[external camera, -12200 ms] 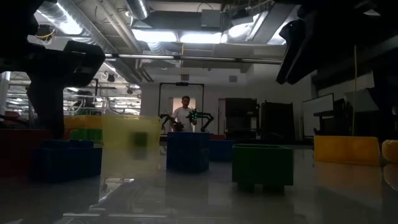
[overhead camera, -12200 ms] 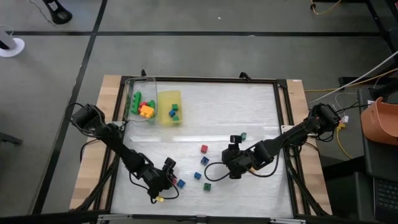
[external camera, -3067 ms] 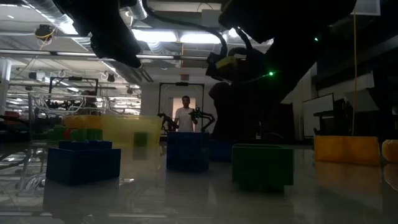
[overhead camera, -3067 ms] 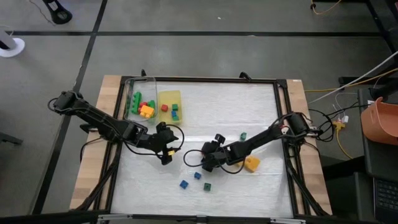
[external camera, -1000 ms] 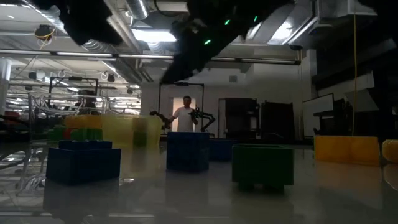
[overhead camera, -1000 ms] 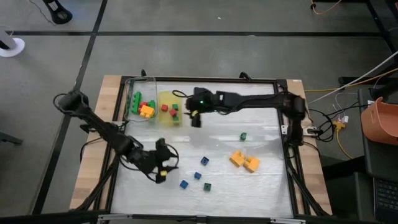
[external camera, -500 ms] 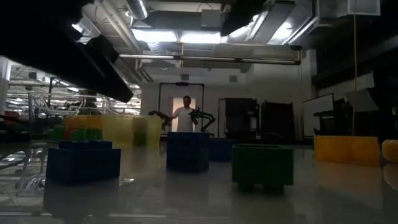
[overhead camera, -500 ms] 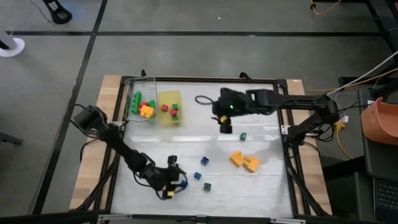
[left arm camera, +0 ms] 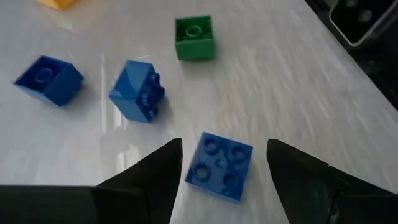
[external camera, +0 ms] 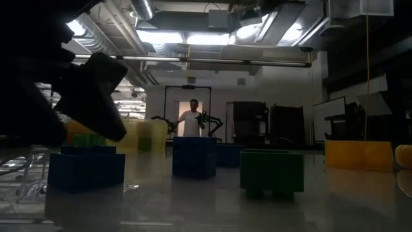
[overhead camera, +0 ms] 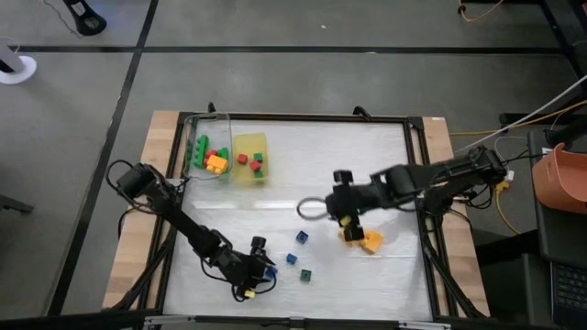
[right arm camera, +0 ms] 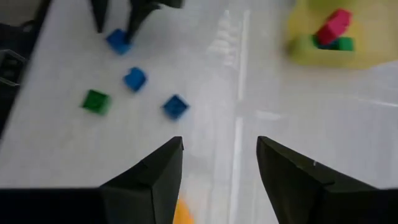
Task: Sort blocks by size
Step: Put the small blue game piece into the yellow bin
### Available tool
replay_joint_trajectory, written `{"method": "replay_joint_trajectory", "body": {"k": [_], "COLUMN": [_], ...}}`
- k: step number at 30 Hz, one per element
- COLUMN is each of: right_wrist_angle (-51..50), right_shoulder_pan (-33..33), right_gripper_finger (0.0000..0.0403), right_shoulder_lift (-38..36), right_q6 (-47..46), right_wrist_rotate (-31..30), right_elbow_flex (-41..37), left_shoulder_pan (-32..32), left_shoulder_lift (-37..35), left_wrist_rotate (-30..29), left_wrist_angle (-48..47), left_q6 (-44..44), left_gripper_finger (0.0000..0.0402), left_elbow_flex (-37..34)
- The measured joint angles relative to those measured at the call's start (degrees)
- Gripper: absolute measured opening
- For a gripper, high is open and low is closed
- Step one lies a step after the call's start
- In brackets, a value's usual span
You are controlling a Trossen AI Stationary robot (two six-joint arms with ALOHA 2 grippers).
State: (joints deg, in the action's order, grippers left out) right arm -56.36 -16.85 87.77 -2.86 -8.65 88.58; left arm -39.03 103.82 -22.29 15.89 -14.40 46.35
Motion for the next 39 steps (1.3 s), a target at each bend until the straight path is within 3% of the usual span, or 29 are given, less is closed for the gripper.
{"method": "replay_joint_trajectory", "body": {"k": [9,17,33,39], "right_wrist_angle": [4.5,11.5,45.4,55.4], "right_shoulder_pan": [-10.1,-16.6,-22.2,-22.6], "right_gripper_finger": [0.0202,0.0202,0.0202,0.0202], "right_shoulder_lift": [0.6,0.7,0.7,2.9], "right_q6": [-12.1,-19.3,-21.5,-23.7], "right_wrist_rotate": [-1.3,-1.4,-1.5,-6.4], "right_elbow_flex": [-2.8,-8.7,-26.9,-30.8], "left_shoulder_pan": [1.2,2.3,3.0,3.0], "left_shoulder_lift": [0.2,0.2,0.3,0.3], "left_wrist_rotate": [0.4,4.7,5.3,5.2], "left_wrist_angle": [-0.4,-0.8,-1.9,-2.0], "left_q6": [4.4,4.4,4.1,3.3], "left_gripper_finger": [0.0221,0.0221,0.0221,0.0221], "left_elbow_flex": [0.0,0.0,0.0,0.0]}}
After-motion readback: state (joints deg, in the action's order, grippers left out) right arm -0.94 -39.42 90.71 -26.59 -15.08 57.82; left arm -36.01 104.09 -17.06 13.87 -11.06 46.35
